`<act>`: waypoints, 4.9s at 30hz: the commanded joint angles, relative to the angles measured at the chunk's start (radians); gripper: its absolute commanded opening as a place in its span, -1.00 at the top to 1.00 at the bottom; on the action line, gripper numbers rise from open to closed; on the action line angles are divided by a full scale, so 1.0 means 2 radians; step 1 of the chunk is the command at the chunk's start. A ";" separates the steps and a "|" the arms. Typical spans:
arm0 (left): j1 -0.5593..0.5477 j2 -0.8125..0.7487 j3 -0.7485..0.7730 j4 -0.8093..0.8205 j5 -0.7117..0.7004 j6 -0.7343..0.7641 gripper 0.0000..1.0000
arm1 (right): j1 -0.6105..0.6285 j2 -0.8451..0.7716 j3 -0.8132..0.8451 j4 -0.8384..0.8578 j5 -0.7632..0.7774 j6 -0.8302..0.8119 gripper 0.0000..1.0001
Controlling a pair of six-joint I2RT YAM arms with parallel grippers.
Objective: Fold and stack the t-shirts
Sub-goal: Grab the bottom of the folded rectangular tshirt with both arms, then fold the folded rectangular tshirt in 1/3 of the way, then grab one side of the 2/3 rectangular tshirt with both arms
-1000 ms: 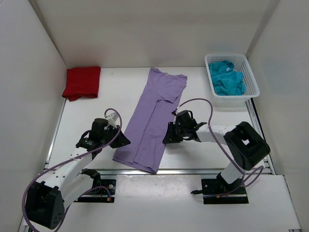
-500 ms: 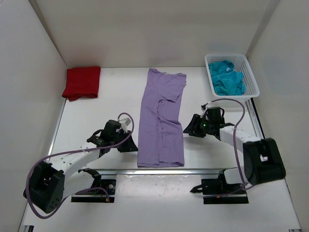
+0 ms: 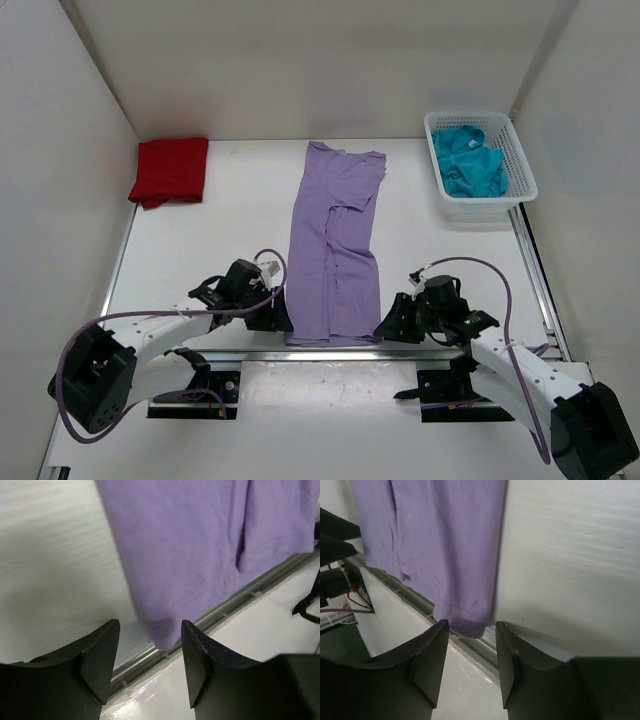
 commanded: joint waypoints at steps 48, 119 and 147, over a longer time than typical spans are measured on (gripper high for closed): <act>0.156 0.268 0.331 0.099 0.027 -0.089 1.00 | -0.175 0.325 0.362 0.064 -0.019 -0.130 1.00; 0.114 0.158 0.064 0.200 -0.029 -0.105 0.13 | -0.011 0.449 0.407 0.170 0.027 -0.124 1.00; 0.091 0.263 0.091 0.231 -0.050 -0.115 0.15 | -0.090 0.288 0.121 0.212 0.033 -0.103 0.13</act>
